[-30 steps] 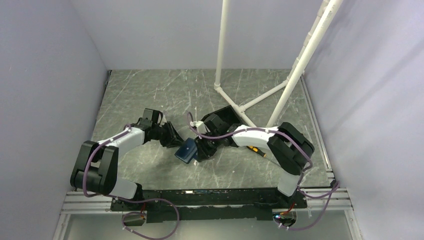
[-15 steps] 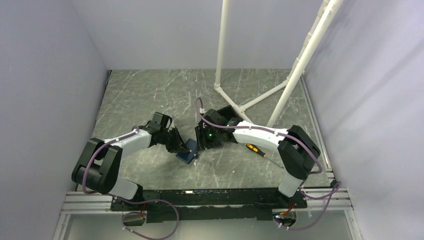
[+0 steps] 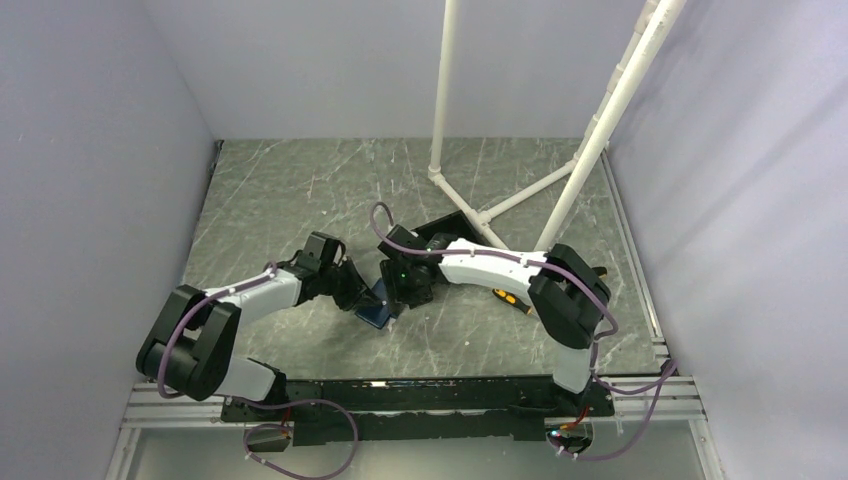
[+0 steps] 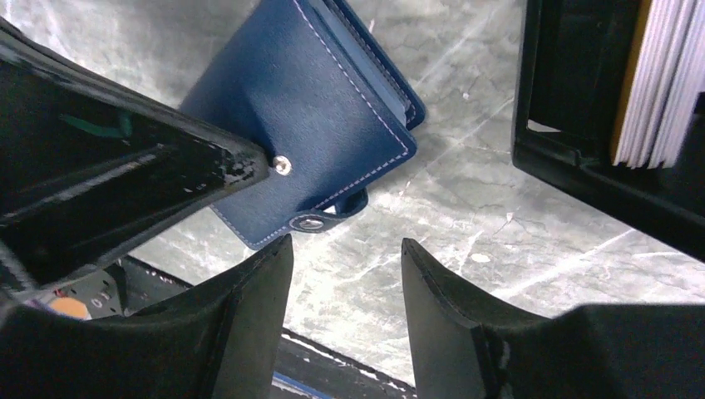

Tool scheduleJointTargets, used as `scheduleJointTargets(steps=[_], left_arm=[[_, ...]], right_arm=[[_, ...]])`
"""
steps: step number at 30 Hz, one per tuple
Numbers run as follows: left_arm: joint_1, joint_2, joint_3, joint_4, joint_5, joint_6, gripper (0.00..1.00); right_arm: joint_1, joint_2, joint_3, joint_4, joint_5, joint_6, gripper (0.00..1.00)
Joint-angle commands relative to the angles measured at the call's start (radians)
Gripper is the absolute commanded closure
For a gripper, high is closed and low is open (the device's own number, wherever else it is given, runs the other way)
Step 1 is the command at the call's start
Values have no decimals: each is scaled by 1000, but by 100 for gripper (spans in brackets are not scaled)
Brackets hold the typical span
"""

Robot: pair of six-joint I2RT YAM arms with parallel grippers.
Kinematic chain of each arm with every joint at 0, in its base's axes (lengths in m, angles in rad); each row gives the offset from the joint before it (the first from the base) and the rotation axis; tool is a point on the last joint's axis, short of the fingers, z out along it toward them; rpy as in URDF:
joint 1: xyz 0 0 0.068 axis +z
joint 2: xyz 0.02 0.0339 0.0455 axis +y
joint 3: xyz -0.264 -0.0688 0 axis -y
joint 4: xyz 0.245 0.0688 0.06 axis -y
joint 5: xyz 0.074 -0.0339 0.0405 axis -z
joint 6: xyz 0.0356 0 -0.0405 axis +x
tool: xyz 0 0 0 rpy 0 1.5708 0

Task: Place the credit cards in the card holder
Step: Close the card holder at the center of the board.

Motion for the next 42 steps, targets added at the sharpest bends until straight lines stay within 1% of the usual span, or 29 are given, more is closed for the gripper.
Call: scheduleJointTargets(steps=[1, 7, 11, 13, 15, 17, 18, 29, 33, 42], left_arm=[[-15, 40, -83, -127, -109, -34, 100], [-15, -14, -131, -108, -118, -110, 100], [-15, -33, -136, -123, -137, -122, 100], [-15, -42, -141, -126, -144, -129, 100], [-15, -51, -150, -116, -150, -135, 100], [-15, -50, -156, -109, -150, -136, 100], [-15, -46, -157, -103, -146, -134, 100], [-15, -18, -145, -92, -134, -116, 100], [-15, -18, -140, -96, -138, -113, 100], [-15, -27, -137, -109, -147, -108, 100]], right_arm=[[31, 10, 107, -87, 136, 25, 45], [44, 91, 163, -125, 176, 49, 44], [53, 113, 173, -157, 187, 48, 48], [57, 104, 165, -169, 194, 54, 53], [58, 85, 148, -170, 196, 59, 55], [57, 64, 129, -165, 197, 65, 61], [57, 58, 119, -161, 195, 68, 62], [60, 16, 89, -154, 176, 84, 63], [60, 4, 81, -153, 165, 89, 68], [59, -22, 47, -105, 104, 101, 69]])
